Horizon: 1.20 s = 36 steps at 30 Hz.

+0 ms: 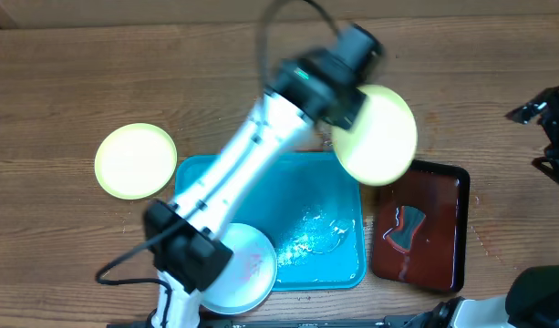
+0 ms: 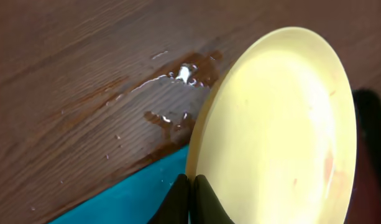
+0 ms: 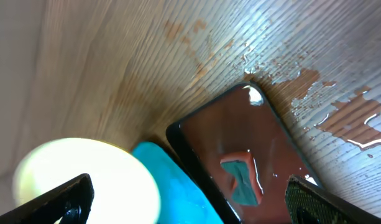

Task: Clean dirty plates on tray and stack at the side
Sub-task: 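Carry the plate left and lower it onto the cleaned plate, releasing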

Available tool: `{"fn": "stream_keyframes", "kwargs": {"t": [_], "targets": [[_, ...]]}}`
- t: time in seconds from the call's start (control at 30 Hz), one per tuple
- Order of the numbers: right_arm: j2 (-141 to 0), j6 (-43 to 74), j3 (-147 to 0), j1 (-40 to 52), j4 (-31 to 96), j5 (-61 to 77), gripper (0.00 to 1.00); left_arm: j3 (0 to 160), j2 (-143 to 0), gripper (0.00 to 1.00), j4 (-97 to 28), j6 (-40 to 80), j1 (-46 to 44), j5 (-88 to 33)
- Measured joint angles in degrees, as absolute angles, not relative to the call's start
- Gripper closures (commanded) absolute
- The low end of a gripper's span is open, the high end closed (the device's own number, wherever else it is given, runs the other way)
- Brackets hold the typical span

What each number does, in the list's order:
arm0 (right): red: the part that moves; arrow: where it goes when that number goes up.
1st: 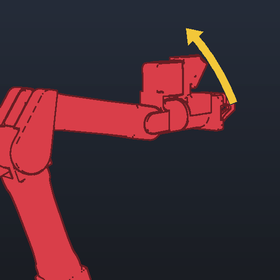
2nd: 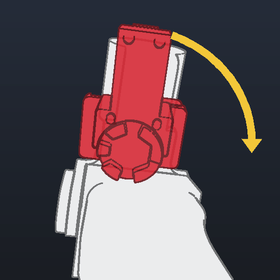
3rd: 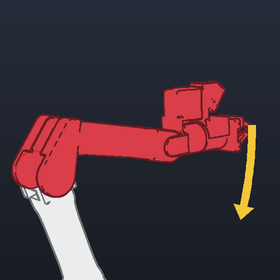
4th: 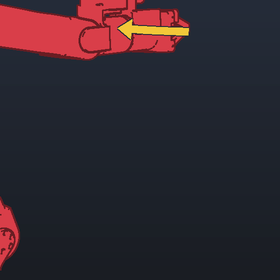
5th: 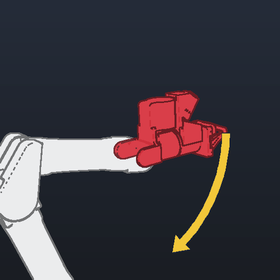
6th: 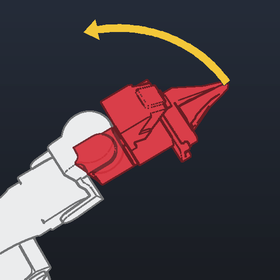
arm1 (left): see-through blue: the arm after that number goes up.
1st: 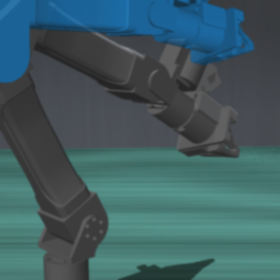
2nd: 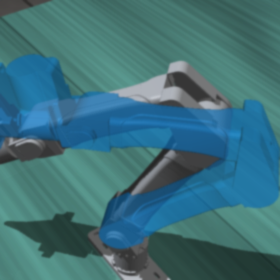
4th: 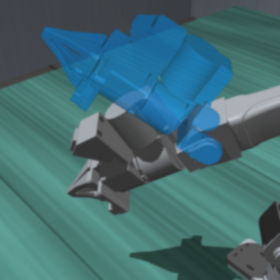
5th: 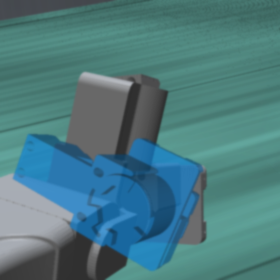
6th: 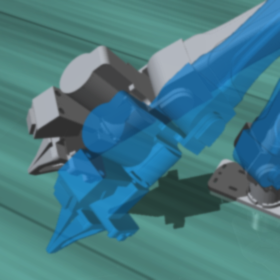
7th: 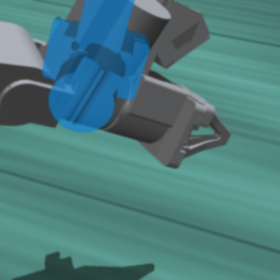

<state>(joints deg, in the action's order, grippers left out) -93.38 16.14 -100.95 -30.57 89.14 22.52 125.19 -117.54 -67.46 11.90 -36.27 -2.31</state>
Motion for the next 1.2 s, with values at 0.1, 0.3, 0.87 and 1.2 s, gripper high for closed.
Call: {"fn": "stream_keyframes", "kwargs": {"t": [0.1,0.3,0.87,1.2], "targets": [[-93.4,15.9,-100.9,-27.9,89.1,21.1,0.00,125.2,-117.5,0.96,-67.3,12.6,-28.9,-9.6],[-93.4,15.6,-100.9,-22.8,89.1,18.9,0.00,125.2,-117.3,0.96,-68.4,13.6,-15.7,-16.2],[-93.4,15.3,-100.9,-13.6,89.6,15.7,0.00,119.0,-112.4,0.95,-76.6,13.3,22.0,-25.0],[-93.4,15.3,-100.9,-13.4,91.4,15.6,0.00,90.8,-109.6,0.95,-58.8,11.4,32.3,-25.1]]}}
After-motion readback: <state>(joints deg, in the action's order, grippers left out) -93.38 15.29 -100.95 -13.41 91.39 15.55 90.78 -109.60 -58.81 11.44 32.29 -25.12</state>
